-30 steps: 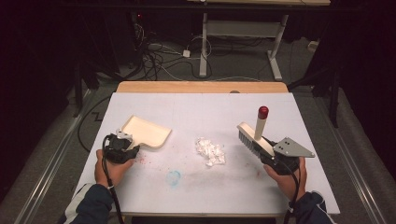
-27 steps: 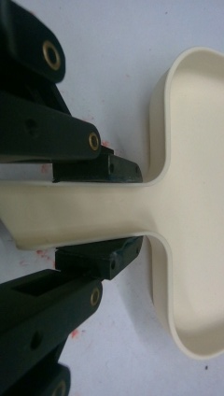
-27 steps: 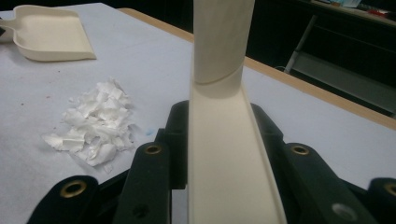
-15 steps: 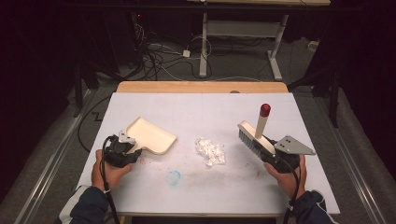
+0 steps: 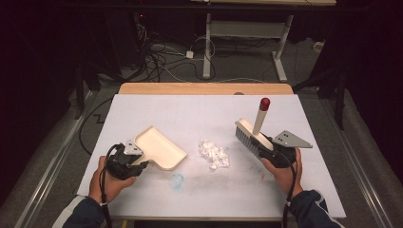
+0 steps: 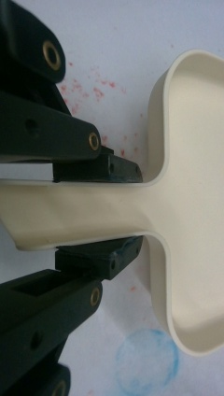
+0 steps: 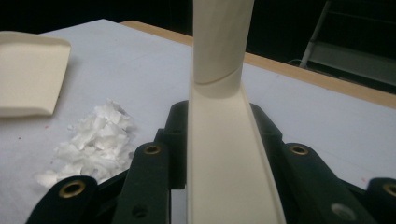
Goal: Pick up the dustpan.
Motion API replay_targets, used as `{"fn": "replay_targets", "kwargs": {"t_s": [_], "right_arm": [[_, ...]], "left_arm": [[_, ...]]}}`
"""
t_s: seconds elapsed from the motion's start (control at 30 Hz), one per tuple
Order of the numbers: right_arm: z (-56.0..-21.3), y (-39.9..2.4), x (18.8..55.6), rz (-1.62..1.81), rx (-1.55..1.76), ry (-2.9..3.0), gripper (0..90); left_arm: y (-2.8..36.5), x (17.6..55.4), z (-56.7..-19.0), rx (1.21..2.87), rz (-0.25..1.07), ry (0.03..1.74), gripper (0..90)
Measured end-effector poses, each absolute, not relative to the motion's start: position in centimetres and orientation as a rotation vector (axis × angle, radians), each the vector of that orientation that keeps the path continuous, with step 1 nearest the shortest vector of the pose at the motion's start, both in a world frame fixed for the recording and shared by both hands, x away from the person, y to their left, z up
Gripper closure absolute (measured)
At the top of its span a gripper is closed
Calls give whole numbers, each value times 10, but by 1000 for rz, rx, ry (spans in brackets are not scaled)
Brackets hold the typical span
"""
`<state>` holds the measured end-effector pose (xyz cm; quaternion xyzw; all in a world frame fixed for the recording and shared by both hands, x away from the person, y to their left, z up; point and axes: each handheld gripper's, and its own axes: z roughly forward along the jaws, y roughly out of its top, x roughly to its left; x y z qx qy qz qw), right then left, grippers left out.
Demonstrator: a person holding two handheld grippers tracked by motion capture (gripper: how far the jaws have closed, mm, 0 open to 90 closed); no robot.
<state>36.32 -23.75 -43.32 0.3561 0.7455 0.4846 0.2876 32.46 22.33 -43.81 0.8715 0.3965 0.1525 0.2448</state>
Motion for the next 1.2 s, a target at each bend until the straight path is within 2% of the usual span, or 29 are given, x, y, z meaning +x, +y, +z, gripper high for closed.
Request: {"fn": "replay_targets", "kwargs": {"t_s": [0.63, 1.0, 1.2], "right_arm": [[-455, -195, 387, 1302, 991, 2066, 676], [-444, -190, 387, 1202, 1064, 2173, 677], [-447, -170, 383, 1215, 1080, 2170, 676]], "left_arm": [[206, 305, -440, 2457, 327, 942, 638], [193, 302, -441, 2483, 294, 862, 637], [186, 302, -442, 2490, 268, 852, 637]]}}
